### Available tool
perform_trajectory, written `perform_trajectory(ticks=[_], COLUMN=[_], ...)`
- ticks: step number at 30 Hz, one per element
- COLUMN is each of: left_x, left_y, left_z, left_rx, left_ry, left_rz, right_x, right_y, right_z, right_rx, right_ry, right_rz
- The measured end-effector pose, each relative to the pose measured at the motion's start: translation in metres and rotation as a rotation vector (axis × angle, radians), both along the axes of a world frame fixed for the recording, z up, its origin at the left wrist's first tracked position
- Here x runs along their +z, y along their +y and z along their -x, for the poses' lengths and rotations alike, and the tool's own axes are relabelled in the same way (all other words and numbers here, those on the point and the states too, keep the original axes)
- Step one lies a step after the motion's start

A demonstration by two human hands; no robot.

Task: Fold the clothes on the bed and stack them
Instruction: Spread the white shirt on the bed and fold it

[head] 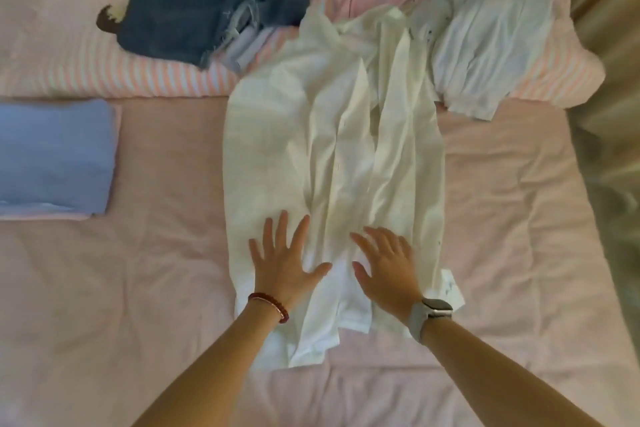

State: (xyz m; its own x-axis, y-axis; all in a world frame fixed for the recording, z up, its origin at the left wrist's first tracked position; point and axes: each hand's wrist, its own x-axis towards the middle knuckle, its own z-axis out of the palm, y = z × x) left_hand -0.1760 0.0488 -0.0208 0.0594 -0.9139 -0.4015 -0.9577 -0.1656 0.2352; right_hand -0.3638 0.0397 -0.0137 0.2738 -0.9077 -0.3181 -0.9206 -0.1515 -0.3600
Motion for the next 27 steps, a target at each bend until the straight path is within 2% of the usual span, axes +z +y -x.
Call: perform_trajectory(ticks=[4,6,9,11,13,15,17,19,20,22,24,27], left_x=[-0.04,-0.045,-0.036,-0.026,-0.019,-0.009,-0.002,-0.003,-0.006,-0.017,-0.03,-0.043], left_y=[0.028,0.032,0.029,0.024,0.017,0.008,0.002,0.004,0.008,0.017,0.023,0.014], left_z=[-0.005,-0.023,-0.059,-0.086,-0.105,-0.109,-0.095,-0.066,-0.049,-0.021,-0.011,-0.017], left_rx=[-0.213,-0.166,0.059,0.26,0.412,0.451,0.231,-0.106,-0.262,-0.488,-0.541,-0.42], left_ry=[-0.075,0.019,0.115,0.02,-0.112,-0.163,-0.133,-0.051,0.023,0.113,0.069,-0.052], left_rz=[0.015,0.082,0.223,0.272,0.247,0.285,0.439,0.572,0.57,0.448,0.333,0.275], right_x=[-0.037,-0.036,-0.029,-0.022,-0.015,-0.009,-0.008,-0.011,-0.016,-0.027,-0.043,-0.055], right_y=[0.035,0.031,0.018,0.006,-0.005,-0.012,-0.012,-0.006,0.0,0.009,0.009,-0.003], right_z=[0.005,0.011,0.036,0.062,0.083,0.089,0.073,0.042,0.025,-0.004,-0.016,-0.016], right_rx=[0.236,0.347,0.405,0.2,-0.162,-0.342,-0.268,-0.107,-0.033,0.091,0.102,0.025], right_ry=[0.251,0.322,0.222,0.191,0.338,0.52,0.513,0.374,0.304,0.285,0.31,0.278], right_rz=[-0.043,-0.038,0.194,0.203,0.125,0.103,0.13,0.217,0.213,0.143,0.109,0.153])
